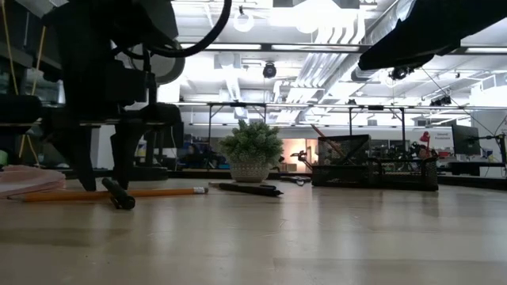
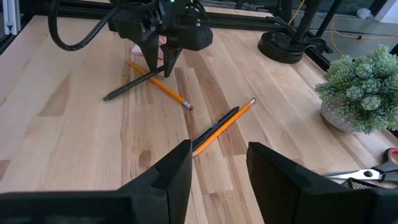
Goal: Pick and place office supplies into organizer
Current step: Put the left black pen into the black desk organizer
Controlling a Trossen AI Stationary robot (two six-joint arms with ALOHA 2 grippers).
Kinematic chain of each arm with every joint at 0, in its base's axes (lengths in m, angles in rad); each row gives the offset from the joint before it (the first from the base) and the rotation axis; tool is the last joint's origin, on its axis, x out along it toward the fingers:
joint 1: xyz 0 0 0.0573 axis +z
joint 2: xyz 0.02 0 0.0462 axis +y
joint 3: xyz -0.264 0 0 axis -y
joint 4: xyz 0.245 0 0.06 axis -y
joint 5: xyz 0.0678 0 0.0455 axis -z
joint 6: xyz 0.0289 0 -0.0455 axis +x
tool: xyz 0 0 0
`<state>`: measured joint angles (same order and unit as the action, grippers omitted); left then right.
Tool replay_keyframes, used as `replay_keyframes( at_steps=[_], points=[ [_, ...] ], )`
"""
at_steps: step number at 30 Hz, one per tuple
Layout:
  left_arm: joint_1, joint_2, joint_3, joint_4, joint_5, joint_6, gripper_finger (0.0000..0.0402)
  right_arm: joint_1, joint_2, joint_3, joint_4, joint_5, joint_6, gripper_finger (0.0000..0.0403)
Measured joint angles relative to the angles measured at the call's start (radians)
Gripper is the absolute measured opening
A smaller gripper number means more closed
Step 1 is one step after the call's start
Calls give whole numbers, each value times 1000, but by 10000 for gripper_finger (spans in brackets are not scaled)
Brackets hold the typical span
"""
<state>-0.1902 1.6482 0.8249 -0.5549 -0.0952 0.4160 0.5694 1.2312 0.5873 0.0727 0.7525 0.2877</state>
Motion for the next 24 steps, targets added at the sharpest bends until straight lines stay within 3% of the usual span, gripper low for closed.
replay_keyframes(
  at_steps=[6, 13, 20, 24],
  points=[
    [0, 12, 0, -1, -4, 6, 120, 0, 0, 0, 0, 0, 0, 145],
    [-1, 14, 0, -25, 10, 26, 16, 0, 0, 0, 0, 0, 0, 145],
    [-2, 17, 28, -69, -11, 20, 10, 0, 0, 0, 0, 0, 0, 145],
    [3, 22, 94, -173, -96, 18, 11, 0, 0, 0, 0, 0, 0, 145]
  ],
)
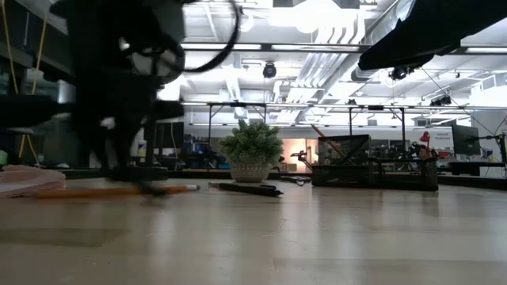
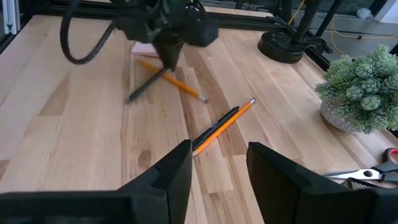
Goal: Pick and place office supplies into organizer
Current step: Put the left black pen into the black desk organizer
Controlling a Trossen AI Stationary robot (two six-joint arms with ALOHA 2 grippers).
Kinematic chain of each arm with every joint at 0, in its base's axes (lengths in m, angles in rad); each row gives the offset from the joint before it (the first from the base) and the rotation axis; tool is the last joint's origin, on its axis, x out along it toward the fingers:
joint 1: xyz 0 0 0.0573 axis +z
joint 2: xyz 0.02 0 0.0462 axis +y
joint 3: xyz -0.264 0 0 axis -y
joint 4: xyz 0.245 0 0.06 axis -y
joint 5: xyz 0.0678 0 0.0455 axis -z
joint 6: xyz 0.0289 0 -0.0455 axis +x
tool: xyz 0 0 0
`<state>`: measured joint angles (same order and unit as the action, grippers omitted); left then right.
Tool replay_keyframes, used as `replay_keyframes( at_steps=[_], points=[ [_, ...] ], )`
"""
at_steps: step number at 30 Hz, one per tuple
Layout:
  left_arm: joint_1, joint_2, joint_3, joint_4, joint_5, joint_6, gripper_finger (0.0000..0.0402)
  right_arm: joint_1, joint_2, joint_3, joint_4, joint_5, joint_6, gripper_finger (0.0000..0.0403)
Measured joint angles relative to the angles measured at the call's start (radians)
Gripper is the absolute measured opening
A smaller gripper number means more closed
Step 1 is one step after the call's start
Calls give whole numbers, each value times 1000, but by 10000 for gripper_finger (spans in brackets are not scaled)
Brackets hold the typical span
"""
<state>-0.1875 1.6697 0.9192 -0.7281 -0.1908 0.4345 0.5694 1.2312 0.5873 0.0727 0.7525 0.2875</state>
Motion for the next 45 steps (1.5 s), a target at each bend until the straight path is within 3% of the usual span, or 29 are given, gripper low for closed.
replay_keyframes(
  at_steps=[6, 15, 22, 26, 29, 39, 45],
  points=[
    [-2, -2, 106, -164, -130, 10, 6, 0, 0, 0, 0, -14, 0, 145],
    [-2, -4, 240, -257, -183, 59, 3, 1, 0, 0, 0, -34, 1, 145],
    [-2, -4, 358, -276, -514, 232, 2, 1, 0, 0, 0, -133, 26, 145],
    [15, -4, 401, -154, -751, 435, 2, 1, 0, 0, 0, -178, 29, 145],
    [58, -5, 414, -7, -831, 617, 2, 1, 0, 0, 0, -212, 30, 145],
    [283, 13, 414, 429, -872, 1182, 2, 38, 0, 0, 10, -234, 29, 145],
    [359, 44, 416, 705, -822, 1538, 1, 47, 0, 0, 15, -230, 26, 145]
  ],
)
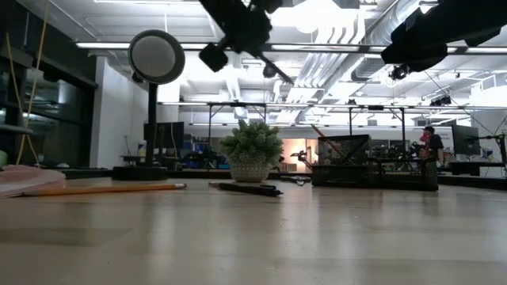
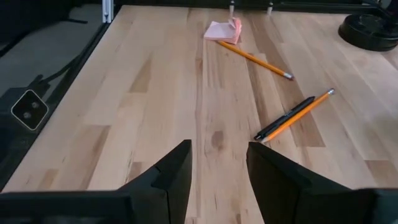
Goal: Pick and place office supplies into organizer
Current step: Put the left black pen into the black desk organizer
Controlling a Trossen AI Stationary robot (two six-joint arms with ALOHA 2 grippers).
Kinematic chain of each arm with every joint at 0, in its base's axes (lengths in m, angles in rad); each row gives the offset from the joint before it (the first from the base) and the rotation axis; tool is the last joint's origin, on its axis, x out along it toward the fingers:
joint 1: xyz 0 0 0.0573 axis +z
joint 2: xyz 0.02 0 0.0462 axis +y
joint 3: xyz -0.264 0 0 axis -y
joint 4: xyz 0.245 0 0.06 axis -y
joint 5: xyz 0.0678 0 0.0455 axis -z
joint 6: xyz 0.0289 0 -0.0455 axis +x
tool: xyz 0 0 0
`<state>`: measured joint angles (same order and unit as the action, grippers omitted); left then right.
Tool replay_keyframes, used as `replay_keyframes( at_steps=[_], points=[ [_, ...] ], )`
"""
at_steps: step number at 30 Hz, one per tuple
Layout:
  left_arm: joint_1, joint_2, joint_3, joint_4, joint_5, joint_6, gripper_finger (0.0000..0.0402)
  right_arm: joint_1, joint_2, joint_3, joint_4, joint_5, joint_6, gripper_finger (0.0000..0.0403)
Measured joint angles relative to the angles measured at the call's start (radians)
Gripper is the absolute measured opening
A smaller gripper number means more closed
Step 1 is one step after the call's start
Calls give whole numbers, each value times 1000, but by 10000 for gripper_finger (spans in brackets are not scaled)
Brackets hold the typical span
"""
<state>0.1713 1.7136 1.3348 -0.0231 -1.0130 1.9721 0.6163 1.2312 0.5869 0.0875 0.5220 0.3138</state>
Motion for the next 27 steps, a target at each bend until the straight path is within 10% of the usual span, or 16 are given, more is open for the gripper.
replay_keyframes(
  at_steps=[14, 27],
  points=[
    [25, 199, -2, 573, 256, 470, 2, 0, 0, -1, 17, 2, -2, 145],
    [139, 314, 32, 681, 399, 584, 6, 0, 0, -1, 61, 5, -31, 145]
  ],
)
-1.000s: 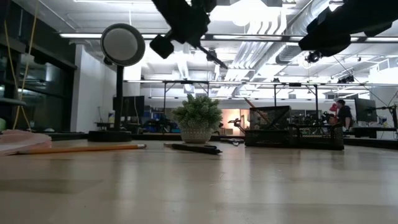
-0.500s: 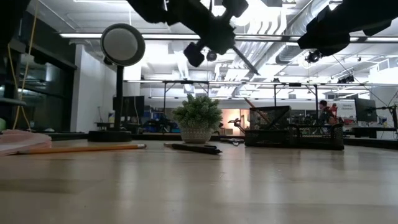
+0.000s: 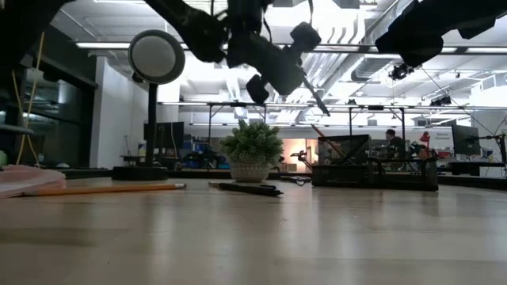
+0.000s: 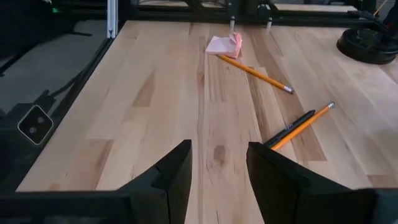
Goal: Pick and place office supplies into organizer
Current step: Put the left black pen into the black desk organizer
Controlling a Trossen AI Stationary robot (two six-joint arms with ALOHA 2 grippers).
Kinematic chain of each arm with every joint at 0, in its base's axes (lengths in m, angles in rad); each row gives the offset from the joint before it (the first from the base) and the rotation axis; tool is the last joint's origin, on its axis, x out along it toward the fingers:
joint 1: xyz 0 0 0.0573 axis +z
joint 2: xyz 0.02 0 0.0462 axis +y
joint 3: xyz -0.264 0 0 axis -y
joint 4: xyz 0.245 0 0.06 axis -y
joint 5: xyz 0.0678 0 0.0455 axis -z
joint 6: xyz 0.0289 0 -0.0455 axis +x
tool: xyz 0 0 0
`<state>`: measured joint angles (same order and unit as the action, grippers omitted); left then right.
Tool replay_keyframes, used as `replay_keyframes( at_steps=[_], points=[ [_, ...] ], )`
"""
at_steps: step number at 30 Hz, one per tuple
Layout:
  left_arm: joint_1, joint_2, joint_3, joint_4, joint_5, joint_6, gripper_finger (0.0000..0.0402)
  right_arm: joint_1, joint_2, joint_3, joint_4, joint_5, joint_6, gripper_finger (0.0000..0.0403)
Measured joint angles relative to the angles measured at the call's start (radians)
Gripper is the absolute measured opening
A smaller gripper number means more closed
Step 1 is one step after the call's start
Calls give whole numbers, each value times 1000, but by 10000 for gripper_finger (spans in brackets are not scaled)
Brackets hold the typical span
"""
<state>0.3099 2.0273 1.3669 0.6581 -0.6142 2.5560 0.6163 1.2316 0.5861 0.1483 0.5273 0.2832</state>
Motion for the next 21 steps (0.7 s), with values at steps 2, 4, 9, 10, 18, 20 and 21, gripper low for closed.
replay_keyframes(
  at_steps=[2, 4, 9, 10, 18, 20, 21],
  points=[
    [14, 21, 25, 1, -4, 15, 7, 0, 0, 0, 1, 0, -2, 145],
    [15, 45, 57, 4, -2, 24, 6, 0, 0, 0, 1, 1, -3, 145],
    [9, 104, 154, -6, 8, 33, 4, 0, 0, 0, 1, 1, -3, 145],
    [9, 111, 169, -11, 16, 33, 5, 0, 0, 0, 1, 1, -3, 145],
    [12, 171, 216, -60, 27, 35, 6, 0, 0, 0, 1, 1, -3, 145],
    [12, 178, 216, -93, 28, 32, 8, 0, 0, 0, 1, 0, -3, 145],
    [12, 182, 216, -101, 31, 32, 8, 0, 0, 0, 1, 0, -3, 145]
  ],
)
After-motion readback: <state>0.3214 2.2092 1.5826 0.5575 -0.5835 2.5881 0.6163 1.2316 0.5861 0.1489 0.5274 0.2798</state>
